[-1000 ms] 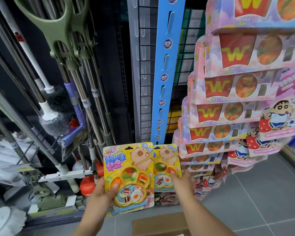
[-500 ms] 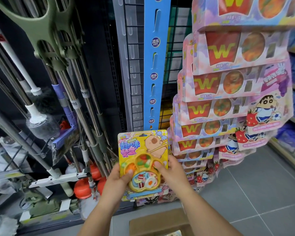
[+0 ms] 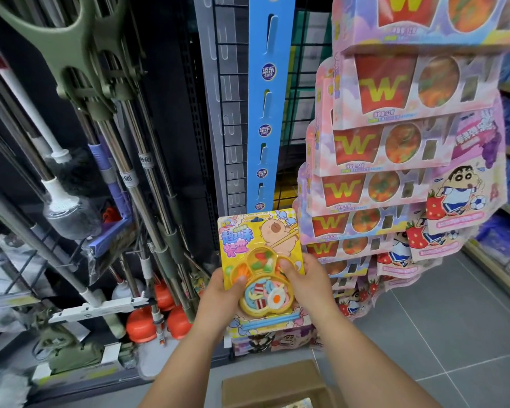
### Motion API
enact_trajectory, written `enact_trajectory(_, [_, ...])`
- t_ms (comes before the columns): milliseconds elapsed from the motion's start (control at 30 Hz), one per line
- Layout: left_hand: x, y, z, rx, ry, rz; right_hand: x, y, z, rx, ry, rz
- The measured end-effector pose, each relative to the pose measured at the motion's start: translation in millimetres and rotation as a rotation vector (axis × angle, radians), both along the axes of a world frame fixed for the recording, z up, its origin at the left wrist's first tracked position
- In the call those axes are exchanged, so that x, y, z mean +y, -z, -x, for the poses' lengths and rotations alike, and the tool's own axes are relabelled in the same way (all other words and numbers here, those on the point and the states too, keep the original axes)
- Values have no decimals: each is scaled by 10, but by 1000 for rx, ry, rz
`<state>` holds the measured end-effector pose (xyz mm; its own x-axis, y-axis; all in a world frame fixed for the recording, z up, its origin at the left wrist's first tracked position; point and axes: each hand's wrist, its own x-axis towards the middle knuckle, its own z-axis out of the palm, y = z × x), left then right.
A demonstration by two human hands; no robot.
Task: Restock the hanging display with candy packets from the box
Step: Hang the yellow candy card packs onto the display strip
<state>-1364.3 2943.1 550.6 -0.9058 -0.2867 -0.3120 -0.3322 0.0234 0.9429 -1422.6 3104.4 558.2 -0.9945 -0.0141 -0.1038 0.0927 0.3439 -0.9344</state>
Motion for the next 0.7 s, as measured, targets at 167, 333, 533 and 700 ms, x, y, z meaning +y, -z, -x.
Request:
enact_trajectory(167, [30, 45, 24, -53, -29, -24, 8, 18, 9, -12, 6, -27])
enact_trajectory(333, [52, 114, -15, -104, -32, -38, 28, 126, -41, -55, 8, -82])
enact_trajectory(533, [81, 159, -62, -118, -27, 32, 14, 162, -99, -84, 1, -132])
enact_trajectory(700, [133, 213, -118, -194, -1, 96, 44, 274, -250, -195, 26, -128])
